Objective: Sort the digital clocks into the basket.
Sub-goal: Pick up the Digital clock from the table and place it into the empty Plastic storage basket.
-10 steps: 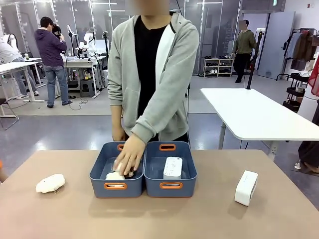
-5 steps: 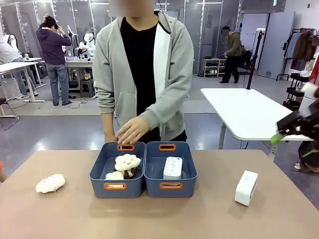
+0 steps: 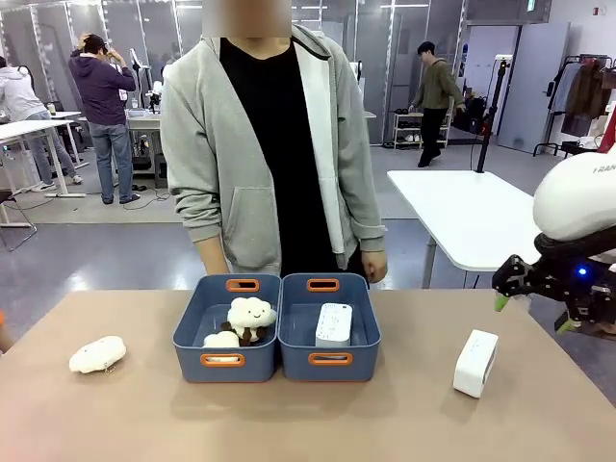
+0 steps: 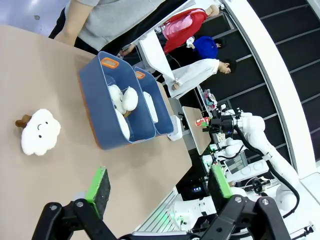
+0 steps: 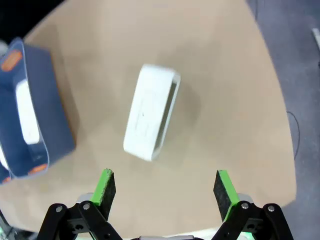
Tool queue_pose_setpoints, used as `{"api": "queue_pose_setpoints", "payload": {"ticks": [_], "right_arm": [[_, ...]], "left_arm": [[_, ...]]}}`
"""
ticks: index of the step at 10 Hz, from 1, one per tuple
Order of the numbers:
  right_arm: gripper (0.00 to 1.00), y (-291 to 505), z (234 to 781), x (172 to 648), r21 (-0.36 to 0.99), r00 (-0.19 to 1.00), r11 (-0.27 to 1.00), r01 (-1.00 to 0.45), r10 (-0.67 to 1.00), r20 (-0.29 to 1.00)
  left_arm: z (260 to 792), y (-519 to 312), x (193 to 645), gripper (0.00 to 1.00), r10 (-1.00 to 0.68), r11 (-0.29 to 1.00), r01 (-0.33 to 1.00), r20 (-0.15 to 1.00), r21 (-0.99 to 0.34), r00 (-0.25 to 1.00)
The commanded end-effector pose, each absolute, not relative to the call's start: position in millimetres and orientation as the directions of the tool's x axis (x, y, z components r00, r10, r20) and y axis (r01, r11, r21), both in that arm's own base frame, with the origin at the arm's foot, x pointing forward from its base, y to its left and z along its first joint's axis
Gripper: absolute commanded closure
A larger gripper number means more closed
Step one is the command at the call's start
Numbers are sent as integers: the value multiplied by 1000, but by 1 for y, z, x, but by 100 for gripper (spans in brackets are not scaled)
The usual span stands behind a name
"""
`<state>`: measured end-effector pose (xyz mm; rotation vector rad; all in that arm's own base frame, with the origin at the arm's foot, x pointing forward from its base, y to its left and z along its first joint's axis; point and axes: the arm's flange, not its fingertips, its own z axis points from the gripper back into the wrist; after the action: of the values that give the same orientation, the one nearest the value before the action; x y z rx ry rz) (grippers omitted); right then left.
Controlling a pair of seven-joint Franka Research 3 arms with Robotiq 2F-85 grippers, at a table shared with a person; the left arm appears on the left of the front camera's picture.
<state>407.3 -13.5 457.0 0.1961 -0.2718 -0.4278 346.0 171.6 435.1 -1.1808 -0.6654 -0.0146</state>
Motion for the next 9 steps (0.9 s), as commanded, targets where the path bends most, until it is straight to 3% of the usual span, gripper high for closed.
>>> {"api": "queue_pose_setpoints", "payload": {"ticks": [1, 2, 5, 9], "right_arm": [[0, -9, 469, 409, 296, 851, 876, 381, -458, 259], [0, -13, 457, 407, 243, 875, 892, 381, -433, 218], [0, -15, 458, 409, 261, 869, 888, 378, -438, 230], [0, 13, 411, 460, 137, 749, 768, 626, -640, 172]], "left_arm": [[436, 171, 347, 0, 339, 384, 365, 498, -848, 798], [436, 171, 347, 0, 339, 384, 365, 498, -848, 798], [436, 171, 347, 0, 339, 384, 365, 498, -848, 798], [436, 171, 347, 0, 339, 384, 365, 498, -848, 798]]}}
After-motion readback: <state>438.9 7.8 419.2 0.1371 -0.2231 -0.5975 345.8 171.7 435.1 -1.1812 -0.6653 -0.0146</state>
